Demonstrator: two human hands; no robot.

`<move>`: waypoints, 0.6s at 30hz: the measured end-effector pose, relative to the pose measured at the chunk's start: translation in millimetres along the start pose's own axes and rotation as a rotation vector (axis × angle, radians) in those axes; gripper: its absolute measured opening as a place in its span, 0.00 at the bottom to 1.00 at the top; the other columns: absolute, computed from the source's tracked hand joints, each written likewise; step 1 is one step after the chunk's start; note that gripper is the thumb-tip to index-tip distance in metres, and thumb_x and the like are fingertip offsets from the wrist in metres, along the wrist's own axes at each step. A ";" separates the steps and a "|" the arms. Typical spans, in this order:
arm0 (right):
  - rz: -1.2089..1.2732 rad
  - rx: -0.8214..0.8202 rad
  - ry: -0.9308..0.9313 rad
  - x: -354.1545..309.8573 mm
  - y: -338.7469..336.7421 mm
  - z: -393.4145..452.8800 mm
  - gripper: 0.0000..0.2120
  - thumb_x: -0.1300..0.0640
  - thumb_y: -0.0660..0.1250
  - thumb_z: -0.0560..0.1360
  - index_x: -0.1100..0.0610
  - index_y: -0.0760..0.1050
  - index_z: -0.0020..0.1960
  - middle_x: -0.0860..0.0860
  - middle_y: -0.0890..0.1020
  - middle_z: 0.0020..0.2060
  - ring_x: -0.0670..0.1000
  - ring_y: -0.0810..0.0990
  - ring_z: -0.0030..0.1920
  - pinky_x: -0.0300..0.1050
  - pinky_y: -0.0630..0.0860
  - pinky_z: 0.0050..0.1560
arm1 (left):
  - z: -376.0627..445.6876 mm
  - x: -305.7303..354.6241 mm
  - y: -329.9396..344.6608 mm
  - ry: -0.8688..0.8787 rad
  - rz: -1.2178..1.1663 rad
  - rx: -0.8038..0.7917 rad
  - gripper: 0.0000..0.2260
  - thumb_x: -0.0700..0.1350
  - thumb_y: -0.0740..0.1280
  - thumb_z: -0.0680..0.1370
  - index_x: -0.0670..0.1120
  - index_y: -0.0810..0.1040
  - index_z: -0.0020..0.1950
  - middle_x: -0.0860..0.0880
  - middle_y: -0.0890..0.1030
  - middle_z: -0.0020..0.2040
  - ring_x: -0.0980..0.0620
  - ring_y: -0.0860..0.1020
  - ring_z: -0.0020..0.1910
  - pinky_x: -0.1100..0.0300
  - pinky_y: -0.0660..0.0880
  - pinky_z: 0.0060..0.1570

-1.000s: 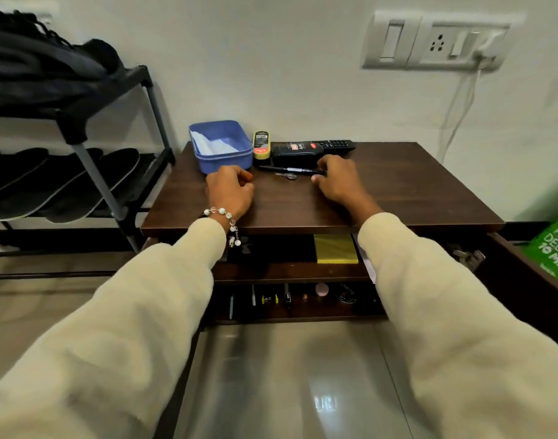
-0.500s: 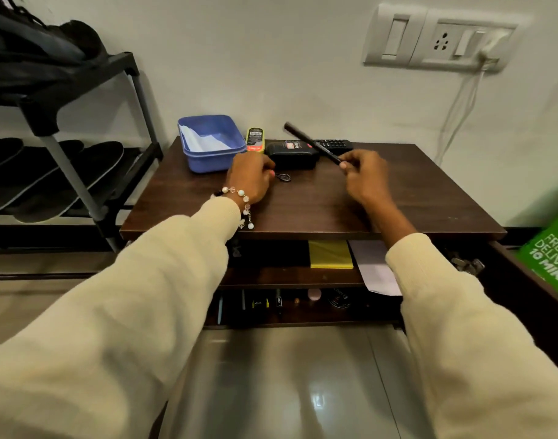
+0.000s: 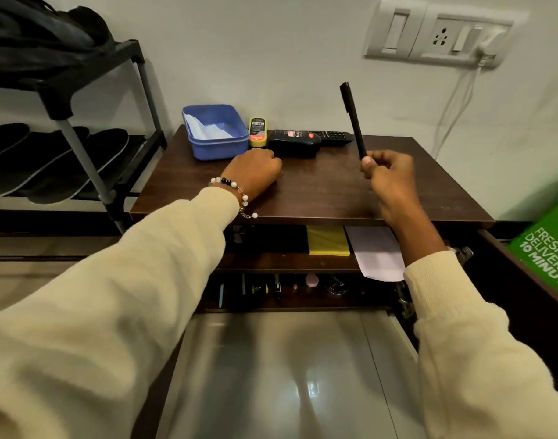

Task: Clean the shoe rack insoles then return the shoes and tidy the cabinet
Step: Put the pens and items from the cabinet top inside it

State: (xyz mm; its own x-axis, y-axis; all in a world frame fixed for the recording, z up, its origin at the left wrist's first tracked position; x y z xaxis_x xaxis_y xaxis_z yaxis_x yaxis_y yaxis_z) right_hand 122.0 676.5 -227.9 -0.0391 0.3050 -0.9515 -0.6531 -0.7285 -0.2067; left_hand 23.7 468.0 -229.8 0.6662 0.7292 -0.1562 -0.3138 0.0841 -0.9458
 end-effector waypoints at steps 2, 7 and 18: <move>0.077 -0.104 0.024 -3.8 -3.8 -18.8 0.05 0.62 0.63 0.78 0.55 0.77 0.49 0.49 0.80 0.39 0.44 0.77 0.39 0.36 0.73 0.38 | -13.4 -4.0 -8.1 -0.043 -0.126 0.048 0.13 0.45 0.61 0.81 0.37 0.78 0.57 0.38 0.79 0.54 0.38 0.76 0.54 0.47 0.72 0.49; 0.308 -0.521 0.071 -2.4 -12.1 -65.8 0.03 0.67 0.64 0.76 0.64 0.75 0.50 0.56 0.82 0.40 0.48 0.80 0.37 0.36 0.75 0.36 | -64.9 -2.9 -22.1 -0.366 -0.942 0.376 0.06 0.42 0.68 0.76 0.40 0.84 0.46 0.44 0.84 0.40 0.52 0.79 0.38 0.57 0.76 0.43; -0.226 -1.071 0.379 75.6 -16.5 -124.0 0.06 0.70 0.67 0.73 0.72 0.78 0.49 0.63 0.82 0.41 0.54 0.82 0.38 0.41 0.81 0.40 | -154.5 43.8 75.0 -0.679 -1.253 -0.153 0.05 0.37 0.71 0.75 0.37 0.82 0.40 0.42 0.80 0.31 0.50 0.78 0.25 0.58 0.80 0.30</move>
State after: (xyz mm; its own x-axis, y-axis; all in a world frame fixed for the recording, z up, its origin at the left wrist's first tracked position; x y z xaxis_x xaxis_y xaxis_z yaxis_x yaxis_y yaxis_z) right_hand 223.6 635.5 -324.7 0.3440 0.4230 -0.8383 0.3663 -0.8825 -0.2950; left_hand 133.8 401.4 -351.6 -0.0165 0.4112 0.9114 0.3323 0.8620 -0.3829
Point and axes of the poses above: each hand's wrist, its own z-axis towards the middle knuckle, its own y-axis out of the palm, x = y × z, the point moved 1 cm from there along z, towards the middle knuckle
